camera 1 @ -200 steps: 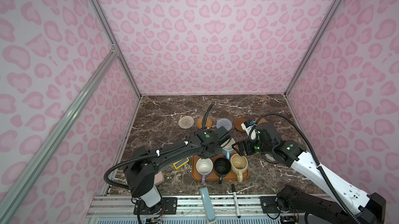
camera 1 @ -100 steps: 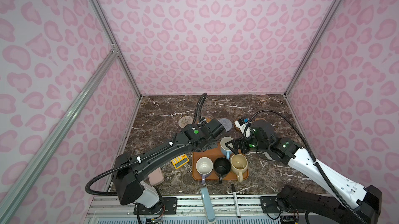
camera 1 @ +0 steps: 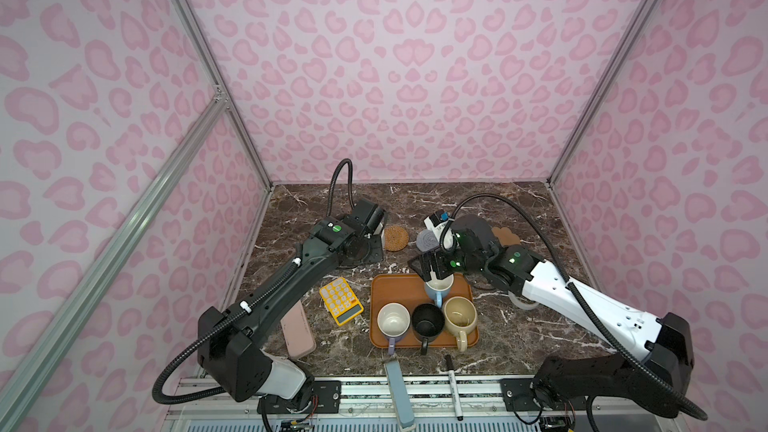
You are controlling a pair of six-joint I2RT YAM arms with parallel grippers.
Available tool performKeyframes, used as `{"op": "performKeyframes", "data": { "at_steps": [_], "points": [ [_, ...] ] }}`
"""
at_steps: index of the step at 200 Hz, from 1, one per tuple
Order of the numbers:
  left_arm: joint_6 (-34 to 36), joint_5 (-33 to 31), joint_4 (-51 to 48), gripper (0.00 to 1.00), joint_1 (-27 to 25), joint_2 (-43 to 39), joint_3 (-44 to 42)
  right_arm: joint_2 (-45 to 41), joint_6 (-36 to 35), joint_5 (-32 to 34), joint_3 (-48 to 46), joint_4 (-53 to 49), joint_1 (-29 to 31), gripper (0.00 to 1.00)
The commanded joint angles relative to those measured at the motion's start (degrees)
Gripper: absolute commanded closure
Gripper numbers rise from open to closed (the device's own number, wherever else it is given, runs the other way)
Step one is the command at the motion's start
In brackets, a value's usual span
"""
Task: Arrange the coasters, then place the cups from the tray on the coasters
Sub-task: 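Lift the white speckled mug with the left gripper toward the multicolour woven coaster, then lower the white speckled mug onto the multicolour woven coaster with the left gripper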
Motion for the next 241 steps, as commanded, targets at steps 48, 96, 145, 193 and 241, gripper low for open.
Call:
{"op": "performKeyframes", "data": {
  "at_steps": [48, 96, 145, 193, 241],
  "points": [
    [11.15, -1.5, 10.18, 1.0, 7.27, 7.75, 2.03, 8.72, 3.1, 0.26, 4.6, 3.66, 0.2, 0.01],
    [17.17, -0.19, 14.99, 1.0, 12.45, 13.46, 4.85, 10.81, 1.97, 0.22, 5.72, 3.72, -0.21, 0.01],
    [19.28, 4.26, 19.81, 1.0, 15.9, 18.42, 6.56, 13.06, 1.77, -2.1, 8.04, 1.37, -1.55, 0.01],
    [18.41, 5.28, 19.08, 1.0, 16.23, 22.58, 8.69, 14.11, 2.1, -2.38, 8.16, 1.31, -1.73, 0.01],
    [18.13, 4.41, 17.44, 1.0, 17.03, 26.37, 10.96, 14.13, 1.81, -2.29, 8.06, 0.48, -1.82, 0.01]
  ]
}}
